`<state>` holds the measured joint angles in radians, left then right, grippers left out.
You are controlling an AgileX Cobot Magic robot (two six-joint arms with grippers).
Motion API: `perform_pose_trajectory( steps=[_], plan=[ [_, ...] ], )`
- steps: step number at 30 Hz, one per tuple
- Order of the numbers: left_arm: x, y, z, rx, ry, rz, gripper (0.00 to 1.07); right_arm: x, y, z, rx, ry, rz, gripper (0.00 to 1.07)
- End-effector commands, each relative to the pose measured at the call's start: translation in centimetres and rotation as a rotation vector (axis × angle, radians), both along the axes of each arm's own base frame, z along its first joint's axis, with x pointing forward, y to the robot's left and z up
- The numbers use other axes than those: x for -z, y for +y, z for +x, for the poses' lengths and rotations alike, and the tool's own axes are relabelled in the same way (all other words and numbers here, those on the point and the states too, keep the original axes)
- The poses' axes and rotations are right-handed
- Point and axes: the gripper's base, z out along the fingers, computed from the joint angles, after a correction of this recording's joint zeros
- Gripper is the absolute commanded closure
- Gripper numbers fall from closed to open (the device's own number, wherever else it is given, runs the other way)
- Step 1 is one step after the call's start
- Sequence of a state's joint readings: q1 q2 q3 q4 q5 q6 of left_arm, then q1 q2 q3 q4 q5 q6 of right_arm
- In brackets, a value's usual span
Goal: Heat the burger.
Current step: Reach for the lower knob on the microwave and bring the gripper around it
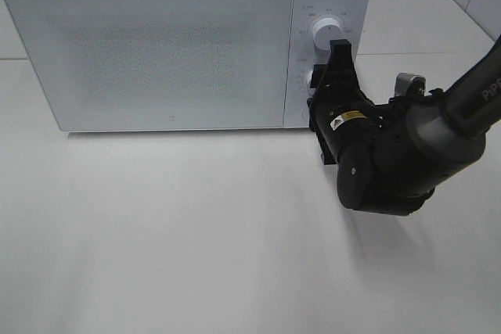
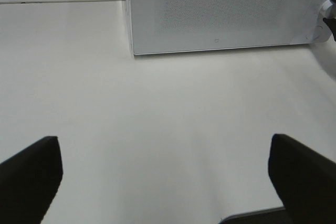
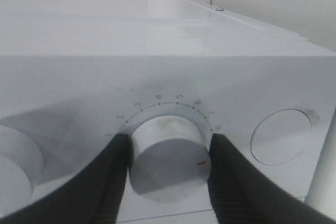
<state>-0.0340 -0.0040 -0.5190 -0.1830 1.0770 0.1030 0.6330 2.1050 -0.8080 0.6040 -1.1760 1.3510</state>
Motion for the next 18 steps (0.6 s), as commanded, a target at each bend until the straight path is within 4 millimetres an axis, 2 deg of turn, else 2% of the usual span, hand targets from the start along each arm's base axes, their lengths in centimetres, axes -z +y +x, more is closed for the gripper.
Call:
perform_pose_trajectory(
  steps=[1,4,18],
  plan=[
    [0.03,0.02,-0.21,-0.005,-0.024,0.0,0.07,-4.27,2.32,0.48,-0.162,-0.32,0.19,1.07],
    [0.03,0.02,-0.21,-0.005,-0.024,0.0,0.07,-4.27,2.32,0.48,-0.162,-0.312,0.231,1.07],
    [0.03,0.02,-0.21,-0.005,-0.024,0.0,0.07,-4.26,2.24,0.5,-0.154,-0.319,0.192,1.05]
  ],
)
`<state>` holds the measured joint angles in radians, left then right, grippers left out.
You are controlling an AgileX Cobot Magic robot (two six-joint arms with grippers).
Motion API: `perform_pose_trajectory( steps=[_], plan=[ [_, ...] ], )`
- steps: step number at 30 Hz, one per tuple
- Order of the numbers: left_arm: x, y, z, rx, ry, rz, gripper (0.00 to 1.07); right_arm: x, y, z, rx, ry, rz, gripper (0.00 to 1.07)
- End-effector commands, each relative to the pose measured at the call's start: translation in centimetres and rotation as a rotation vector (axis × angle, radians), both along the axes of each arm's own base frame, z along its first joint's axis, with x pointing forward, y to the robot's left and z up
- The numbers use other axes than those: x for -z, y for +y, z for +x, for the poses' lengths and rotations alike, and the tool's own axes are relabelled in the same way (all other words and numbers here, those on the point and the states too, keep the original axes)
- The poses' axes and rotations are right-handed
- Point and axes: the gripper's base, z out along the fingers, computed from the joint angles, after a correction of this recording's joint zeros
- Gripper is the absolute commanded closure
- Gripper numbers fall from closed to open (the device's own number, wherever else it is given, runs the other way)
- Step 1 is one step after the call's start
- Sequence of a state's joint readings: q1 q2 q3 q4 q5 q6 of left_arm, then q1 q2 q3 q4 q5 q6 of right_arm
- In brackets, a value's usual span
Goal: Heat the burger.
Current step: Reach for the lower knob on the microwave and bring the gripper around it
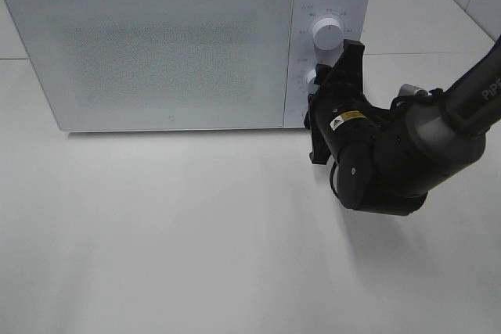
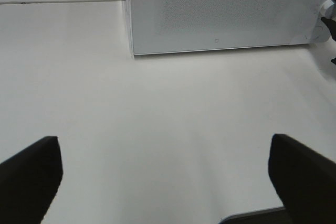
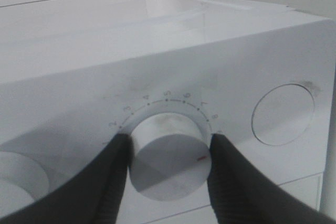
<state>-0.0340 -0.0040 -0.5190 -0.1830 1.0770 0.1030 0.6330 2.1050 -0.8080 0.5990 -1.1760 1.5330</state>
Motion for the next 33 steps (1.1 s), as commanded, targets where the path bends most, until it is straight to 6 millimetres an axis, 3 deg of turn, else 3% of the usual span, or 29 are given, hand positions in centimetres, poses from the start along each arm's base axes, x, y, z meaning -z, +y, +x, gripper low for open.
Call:
perform_pose_trajectory(
  steps=[1,9,11,17,22,25,27,33],
  plan=[
    [0.0,0.0,-0.2,-0.005,-0.024,0.0,0.07,-4.3,2.2,0.5,-0.151,-0.352,0.003,1.04],
    [0.0,0.0,-0.2,-0.005,-0.024,0.0,0.07,-4.2,2.0,0.6,-0.126,-0.347,0.002,0.94],
    [0.0,0.0,-0.2,-0.005,-0.024,0.0,0.07,-4.2,1.7,0.6,-0.097,-0.343,-0.014,0.84],
    [0.0,0.0,-0.2,-0.005,-0.024,0.0,0.07,-4.1,1.3,0.7,-0.053,-0.336,-0.035,0.73],
    [0.0,0.0,-0.2,-0.005,-0.024,0.0,0.07,-3.7,-0.1,0.9,0.1,-0.297,-0.134,0.54],
    [0.0,0.0,-0.2,-0.005,-0.024,0.0,0.07,-3.7,-0.3,0.9,0.119,-0.289,-0.167,0.51],
    [0.0,0.0,-0.2,-0.005,-0.024,0.0,0.07,-3.6,-0.3,0.9,0.119,-0.284,-0.186,0.39],
    [0.0,0.0,-0.2,-0.005,-0.024,0.0,0.07,-3.5,-0.4,0.6,0.107,-0.275,-0.195,0.33]
  ],
)
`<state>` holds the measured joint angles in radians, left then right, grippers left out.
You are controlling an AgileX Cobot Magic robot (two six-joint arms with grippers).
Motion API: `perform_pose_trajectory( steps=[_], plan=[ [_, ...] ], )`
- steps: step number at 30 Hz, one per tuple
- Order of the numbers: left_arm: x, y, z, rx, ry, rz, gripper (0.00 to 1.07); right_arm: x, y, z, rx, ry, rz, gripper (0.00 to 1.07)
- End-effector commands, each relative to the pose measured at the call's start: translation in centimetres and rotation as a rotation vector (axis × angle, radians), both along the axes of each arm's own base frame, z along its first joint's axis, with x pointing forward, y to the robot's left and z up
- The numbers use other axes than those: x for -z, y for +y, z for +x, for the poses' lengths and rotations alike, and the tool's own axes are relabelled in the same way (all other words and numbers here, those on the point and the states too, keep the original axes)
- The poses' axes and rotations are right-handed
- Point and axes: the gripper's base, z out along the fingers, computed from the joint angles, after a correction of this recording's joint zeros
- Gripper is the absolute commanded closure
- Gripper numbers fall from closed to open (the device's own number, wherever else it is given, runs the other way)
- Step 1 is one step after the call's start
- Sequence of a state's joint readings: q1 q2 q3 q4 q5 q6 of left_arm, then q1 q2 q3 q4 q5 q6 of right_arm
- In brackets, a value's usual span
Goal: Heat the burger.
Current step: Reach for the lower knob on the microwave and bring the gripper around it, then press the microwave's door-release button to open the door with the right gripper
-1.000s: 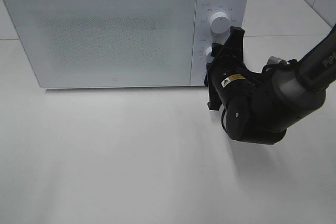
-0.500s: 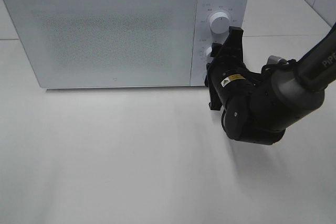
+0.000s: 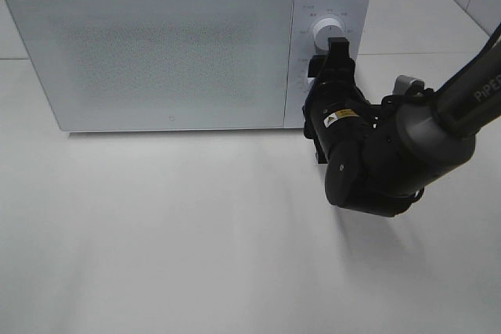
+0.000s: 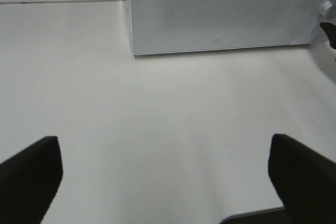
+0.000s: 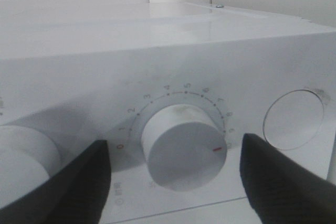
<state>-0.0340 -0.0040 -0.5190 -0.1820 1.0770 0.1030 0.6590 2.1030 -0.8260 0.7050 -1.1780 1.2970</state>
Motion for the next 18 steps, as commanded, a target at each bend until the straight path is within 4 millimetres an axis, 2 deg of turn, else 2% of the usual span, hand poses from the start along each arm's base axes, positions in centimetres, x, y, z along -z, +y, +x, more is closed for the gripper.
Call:
perform_pose_trajectory(
  steps=[1,7,18],
  plan=[
    [0.0,0.0,-0.2,-0.005,-0.024,-0.001,0.07,-3.1,-0.7,0.6,0.05,-0.266,-0.015,0.33],
    [0.0,0.0,-0.2,-0.005,-0.024,0.0,0.07,-2.2,-1.0,-0.7,-0.022,-0.176,-0.02,0.33],
    [0.0,0.0,-0.2,-0.005,-0.024,0.0,0.07,-2.8,-2.6,-4.5,-0.155,-0.043,-0.082,0.33]
  ],
)
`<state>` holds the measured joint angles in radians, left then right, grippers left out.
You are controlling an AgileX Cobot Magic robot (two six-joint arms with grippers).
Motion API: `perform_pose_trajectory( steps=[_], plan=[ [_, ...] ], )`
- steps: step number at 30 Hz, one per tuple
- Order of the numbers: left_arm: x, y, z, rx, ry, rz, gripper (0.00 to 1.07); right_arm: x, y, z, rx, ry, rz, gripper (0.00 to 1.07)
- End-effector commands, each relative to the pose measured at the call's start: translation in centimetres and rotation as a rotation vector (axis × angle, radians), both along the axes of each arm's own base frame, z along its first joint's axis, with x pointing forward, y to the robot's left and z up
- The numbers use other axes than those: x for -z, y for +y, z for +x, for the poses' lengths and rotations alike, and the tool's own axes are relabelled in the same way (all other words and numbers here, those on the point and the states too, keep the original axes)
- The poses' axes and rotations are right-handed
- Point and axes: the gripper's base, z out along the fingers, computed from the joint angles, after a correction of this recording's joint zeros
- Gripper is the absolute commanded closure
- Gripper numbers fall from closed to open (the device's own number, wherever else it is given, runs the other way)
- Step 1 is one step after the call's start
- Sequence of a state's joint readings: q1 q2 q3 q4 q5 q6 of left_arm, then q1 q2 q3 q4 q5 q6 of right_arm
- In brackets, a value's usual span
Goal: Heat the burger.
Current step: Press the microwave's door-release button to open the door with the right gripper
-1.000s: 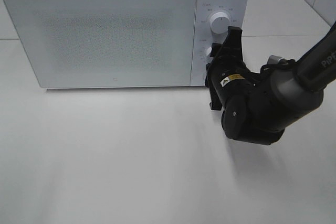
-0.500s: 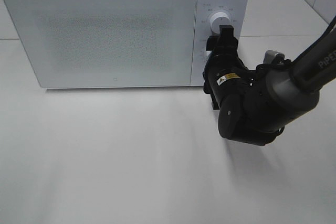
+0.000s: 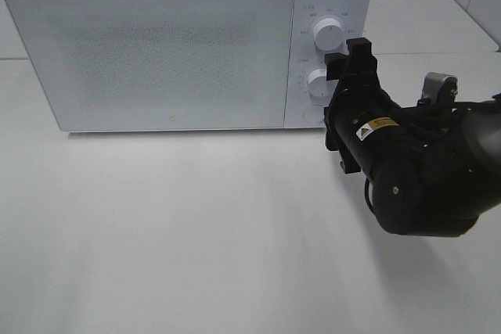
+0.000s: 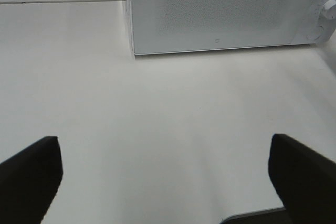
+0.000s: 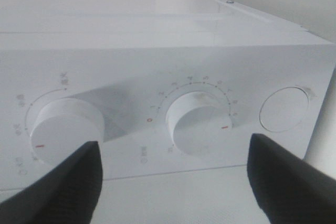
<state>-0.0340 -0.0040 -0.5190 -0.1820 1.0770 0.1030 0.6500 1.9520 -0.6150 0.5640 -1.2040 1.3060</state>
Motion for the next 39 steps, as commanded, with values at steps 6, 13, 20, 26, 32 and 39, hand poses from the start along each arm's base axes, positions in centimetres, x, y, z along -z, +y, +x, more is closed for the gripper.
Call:
perform_pose_trajectory(
  steps=[6,13,20,26,32,39],
  plan=[
    [0.0,0.0,-0.2,-0.005,-0.024,0.0,0.07,-1.6,-1.2,-2.9,-0.14,0.02,-0.158,0.33],
    [0.0,0.0,-0.2,-0.005,-0.024,0.0,0.07,-2.6,-1.5,-4.4,-0.286,0.095,-0.44,0.33],
    [0.0,0.0,-0.2,-0.005,-0.024,0.0,0.07,-4.0,-1.6,-6.0,-0.516,0.123,-0.772,0.33],
    [0.0,0.0,-0.2,-0.005,-0.024,0.0,0.07,-5.0,-1.3,-7.7,-0.834,0.169,-1.031,0.33],
    [0.0,0.0,-0.2,-0.005,-0.024,0.0,0.07,-5.7,-0.4,-8.8,-1.157,0.252,-1.146,0.33],
    [0.0,0.0,-0.2,-0.005,-0.024,0.0,0.07,-6.9,-0.5,-8.8,-1.317,0.369,-1.268,0.33]
  ],
)
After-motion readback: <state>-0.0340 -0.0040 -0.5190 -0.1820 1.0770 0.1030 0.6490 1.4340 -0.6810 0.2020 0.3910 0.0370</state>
